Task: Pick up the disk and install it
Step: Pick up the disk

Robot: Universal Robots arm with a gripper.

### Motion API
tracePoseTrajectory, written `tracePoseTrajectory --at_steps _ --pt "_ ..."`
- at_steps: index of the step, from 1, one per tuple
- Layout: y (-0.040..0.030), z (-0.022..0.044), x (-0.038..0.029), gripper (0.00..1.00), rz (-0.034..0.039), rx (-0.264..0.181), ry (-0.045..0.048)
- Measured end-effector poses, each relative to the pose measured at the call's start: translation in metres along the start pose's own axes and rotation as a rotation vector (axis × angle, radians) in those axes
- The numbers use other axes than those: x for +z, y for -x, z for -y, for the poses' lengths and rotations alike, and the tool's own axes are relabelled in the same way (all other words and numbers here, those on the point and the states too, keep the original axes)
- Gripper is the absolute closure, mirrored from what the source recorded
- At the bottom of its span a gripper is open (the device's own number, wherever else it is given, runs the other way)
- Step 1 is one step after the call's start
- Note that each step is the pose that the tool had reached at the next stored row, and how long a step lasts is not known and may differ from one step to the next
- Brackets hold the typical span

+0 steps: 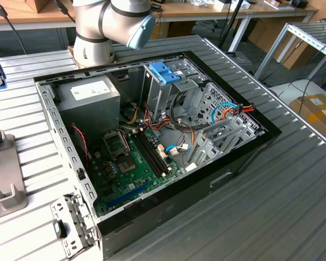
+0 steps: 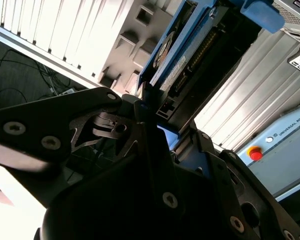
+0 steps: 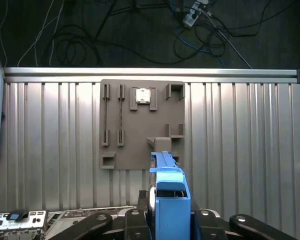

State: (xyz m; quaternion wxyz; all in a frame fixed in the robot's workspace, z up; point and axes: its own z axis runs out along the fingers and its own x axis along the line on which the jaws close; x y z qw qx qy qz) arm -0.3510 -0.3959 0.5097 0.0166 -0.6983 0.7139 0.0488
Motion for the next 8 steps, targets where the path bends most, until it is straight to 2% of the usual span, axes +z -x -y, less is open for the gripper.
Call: tracePoseTrajectory --at_steps 8 --pt "-0.0043 0.0010 -0.0003 0.63 0.0000 0.000 0.0000"
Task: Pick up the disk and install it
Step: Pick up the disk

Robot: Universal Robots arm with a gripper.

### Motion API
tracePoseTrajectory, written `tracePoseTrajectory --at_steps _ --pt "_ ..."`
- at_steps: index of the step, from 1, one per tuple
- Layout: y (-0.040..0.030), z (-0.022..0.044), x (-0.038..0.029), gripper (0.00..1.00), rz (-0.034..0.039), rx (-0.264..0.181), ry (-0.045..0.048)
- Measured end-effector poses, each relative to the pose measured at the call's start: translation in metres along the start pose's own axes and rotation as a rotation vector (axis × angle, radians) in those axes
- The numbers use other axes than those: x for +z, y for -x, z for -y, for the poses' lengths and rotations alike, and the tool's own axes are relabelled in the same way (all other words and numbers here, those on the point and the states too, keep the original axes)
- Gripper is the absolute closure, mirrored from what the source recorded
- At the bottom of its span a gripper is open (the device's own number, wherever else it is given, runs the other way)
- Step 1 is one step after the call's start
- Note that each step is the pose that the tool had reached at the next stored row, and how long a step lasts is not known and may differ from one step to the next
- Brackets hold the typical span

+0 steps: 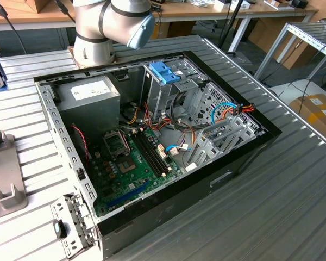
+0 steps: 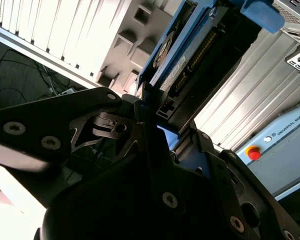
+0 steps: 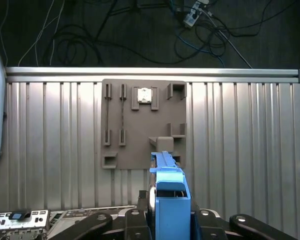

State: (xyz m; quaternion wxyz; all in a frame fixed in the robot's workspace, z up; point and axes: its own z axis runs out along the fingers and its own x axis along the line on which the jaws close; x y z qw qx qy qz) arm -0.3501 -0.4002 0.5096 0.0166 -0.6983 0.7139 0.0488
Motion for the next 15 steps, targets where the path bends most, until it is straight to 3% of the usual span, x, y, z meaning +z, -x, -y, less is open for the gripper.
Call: tracePoseTrajectory --at_steps 15 --pt "-0.0080 0.0024 -0.0005 0.63 0.0000 0.000 0.0000"
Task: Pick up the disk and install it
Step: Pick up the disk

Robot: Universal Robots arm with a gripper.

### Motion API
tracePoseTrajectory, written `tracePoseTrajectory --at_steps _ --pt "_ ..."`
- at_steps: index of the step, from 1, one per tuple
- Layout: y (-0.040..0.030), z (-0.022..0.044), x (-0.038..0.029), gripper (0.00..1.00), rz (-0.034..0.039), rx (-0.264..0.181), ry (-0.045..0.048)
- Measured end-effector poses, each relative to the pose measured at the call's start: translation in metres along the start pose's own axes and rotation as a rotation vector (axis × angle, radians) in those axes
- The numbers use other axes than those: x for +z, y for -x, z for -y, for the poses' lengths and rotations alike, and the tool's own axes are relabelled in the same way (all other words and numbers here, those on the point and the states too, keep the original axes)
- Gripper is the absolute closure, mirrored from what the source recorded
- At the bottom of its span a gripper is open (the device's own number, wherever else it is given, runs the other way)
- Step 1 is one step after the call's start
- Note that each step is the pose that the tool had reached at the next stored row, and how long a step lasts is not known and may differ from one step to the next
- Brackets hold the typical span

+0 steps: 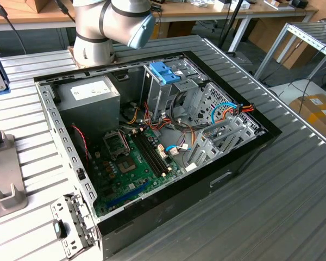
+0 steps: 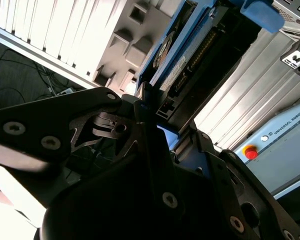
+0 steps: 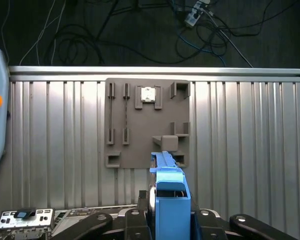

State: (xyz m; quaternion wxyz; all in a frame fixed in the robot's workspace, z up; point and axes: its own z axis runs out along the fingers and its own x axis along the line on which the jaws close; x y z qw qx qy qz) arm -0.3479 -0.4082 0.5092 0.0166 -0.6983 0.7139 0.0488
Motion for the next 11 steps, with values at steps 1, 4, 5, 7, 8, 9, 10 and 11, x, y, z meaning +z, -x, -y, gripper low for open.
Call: tracePoseTrajectory --at_steps 1,4,5,7,8,9,10,11 --pt "-0.0005 0.0001 0.0000 0.63 0.0000 0.000 0.0000" --pt "-0.0023 0.0006 -0.0002 0.63 0.0000 0.000 0.0000" --pt "-0.0028 0.0008 -0.0002 0.63 0.0000 0.000 0.0000" --pt "-0.0036 0.0010 -0.0002 0.63 0.0001 0.000 -0.0001" --pt "-0.0043 0.0012 -0.0003 0.63 0.0000 0.000 0.0000" --pt "-0.0050 0.0013 -0.0003 0.63 0.0000 0.000 0.0000" --pt "-0.0056 0.0015 -0.0004 0.63 0.0000 0.000 0.0000" --pt "-0.0061 0.0016 -0.0004 0.63 0.0000 0.000 0.0000"
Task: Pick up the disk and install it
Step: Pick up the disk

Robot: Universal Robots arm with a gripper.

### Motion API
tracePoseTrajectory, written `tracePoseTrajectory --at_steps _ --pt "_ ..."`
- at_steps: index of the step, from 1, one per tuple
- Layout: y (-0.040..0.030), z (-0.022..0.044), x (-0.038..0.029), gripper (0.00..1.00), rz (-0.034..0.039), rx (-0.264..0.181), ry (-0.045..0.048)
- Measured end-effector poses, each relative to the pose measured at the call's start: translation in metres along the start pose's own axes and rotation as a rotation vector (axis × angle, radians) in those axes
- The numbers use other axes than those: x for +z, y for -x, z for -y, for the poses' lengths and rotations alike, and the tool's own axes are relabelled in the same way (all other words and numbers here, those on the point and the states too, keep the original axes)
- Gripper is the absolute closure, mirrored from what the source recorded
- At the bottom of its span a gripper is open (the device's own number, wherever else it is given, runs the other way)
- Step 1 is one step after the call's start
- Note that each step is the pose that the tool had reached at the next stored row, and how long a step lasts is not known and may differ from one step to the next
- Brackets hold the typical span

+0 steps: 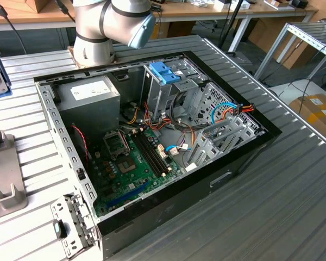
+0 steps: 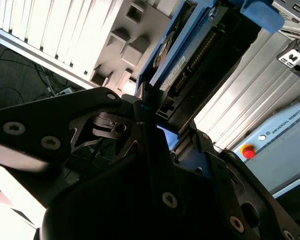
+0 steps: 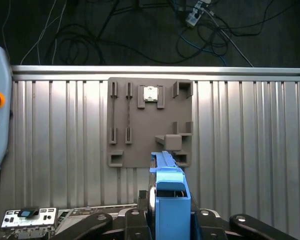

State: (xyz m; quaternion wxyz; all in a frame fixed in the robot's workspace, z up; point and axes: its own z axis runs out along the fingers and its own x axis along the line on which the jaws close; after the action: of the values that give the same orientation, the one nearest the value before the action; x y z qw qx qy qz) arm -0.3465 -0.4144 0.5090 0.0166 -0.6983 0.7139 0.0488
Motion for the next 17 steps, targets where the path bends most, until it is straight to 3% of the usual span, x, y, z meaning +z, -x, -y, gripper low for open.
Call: tracePoseTrajectory --at_steps 17 --pt "-0.0102 0.0023 -0.0007 0.63 0.0000 0.000 0.0000"
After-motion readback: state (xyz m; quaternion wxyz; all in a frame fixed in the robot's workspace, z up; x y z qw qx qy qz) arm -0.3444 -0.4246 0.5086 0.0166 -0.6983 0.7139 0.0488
